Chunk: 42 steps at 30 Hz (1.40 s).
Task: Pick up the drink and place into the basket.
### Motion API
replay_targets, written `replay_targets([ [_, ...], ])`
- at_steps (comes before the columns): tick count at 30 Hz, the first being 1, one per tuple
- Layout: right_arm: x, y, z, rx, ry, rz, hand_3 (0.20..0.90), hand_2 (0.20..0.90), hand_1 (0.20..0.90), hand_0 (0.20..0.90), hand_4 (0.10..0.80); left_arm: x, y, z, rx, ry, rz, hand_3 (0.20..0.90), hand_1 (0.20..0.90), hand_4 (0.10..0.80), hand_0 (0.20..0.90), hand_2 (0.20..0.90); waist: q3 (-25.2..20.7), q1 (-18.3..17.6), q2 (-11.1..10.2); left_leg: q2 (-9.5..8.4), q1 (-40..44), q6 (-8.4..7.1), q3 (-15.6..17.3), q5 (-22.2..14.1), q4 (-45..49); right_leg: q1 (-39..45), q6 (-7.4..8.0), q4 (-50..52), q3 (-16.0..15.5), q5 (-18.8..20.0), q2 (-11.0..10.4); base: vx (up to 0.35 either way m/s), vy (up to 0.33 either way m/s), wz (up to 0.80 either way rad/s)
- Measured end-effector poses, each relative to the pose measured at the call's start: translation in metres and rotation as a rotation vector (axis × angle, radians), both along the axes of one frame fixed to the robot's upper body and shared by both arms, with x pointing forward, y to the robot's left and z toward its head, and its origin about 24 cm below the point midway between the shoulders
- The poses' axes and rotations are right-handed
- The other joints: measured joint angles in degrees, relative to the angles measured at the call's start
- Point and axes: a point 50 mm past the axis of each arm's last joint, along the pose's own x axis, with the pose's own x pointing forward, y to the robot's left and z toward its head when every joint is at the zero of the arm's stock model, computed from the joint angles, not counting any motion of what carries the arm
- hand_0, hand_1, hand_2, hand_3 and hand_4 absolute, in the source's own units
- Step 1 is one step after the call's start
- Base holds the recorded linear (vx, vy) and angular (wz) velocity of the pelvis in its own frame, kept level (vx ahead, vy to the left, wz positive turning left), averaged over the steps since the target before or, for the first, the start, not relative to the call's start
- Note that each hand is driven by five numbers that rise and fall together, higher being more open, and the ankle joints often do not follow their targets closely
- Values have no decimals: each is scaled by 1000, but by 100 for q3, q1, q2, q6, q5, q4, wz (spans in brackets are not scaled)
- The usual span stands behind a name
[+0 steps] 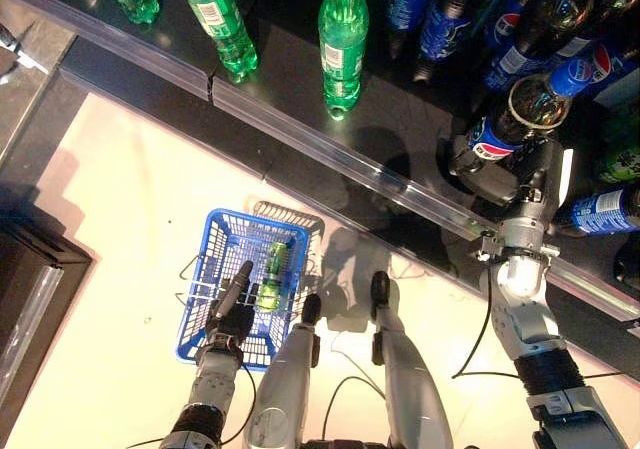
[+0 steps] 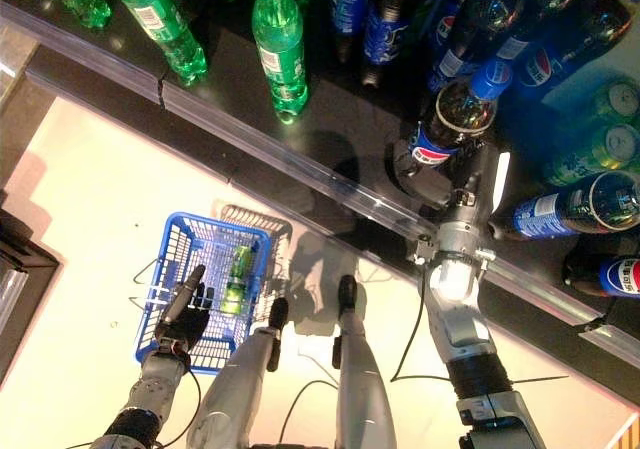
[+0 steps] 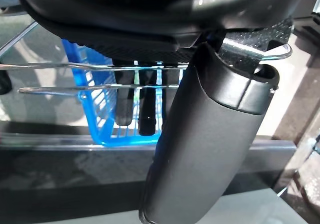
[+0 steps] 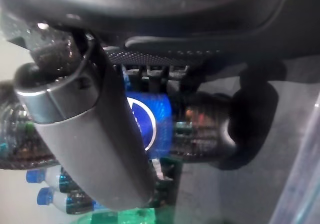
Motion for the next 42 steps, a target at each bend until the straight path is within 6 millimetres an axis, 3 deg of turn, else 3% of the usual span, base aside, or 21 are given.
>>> replay_targets([
  [8, 8, -1, 9, 26, -21, -26, 900, 900, 900, 900, 800, 8, 2, 5, 20, -6, -20, 200, 300, 100, 300, 300, 21, -3, -35, -25, -187, -9, -125, 6, 58, -122, -6, 22, -129, -20, -22, 13, 5, 8],
  [10, 12, -2, 13, 34, -20, -33, 645, 681, 681, 681, 545, 8, 2, 3, 19, 3, -18, 200, 300, 100, 300, 300, 22, -3, -36, -34, -188, -8, -131, 6, 59, -122, -3, 30, -133, -27, -31, 0, 0, 0],
  [11, 15, -3, 15, 34, -18, -38, 200, 300, 300, 300, 100, 7, 2, 3, 18, 5, -18, 200, 300, 100, 300, 300, 22, 2, -36, -37, -189, -8, -139, 6, 60, -122, -2, 34, -139, -29, -34, 8, 6, 3],
  [25, 18, -8, 25, 0, -47, -218, 200, 300, 300, 300, 100, 13, -1, 6, 17, -6, -28, 200, 300, 100, 300, 300, 27, 68, -27, -70, -289, -49, -228, 44, 7, -258, -47, 143, -245, -92, -50, 3, 33, 4],
  [33, 3, -6, 1, -68, -21, -326, 200, 300, 300, 300, 100, 13, -1, 6, 16, -10, -27, 200, 300, 100, 300, 300, 30, 52, -23, -89, -84, -40, -197, 51, -37, -235, -80, 443, -216, -230, -97, 33, 51, 1],
  [42, -22, -19, -47, -90, 128, -379, 200, 300, 300, 300, 100, -6, 0, -7, 3, 40, -18, 200, 300, 100, 300, 300, 27, -51, -23, -95, 605, 21, -66, 89, -365, 308, 18, 375, -94, -322, -145, 51, 15, -5],
])
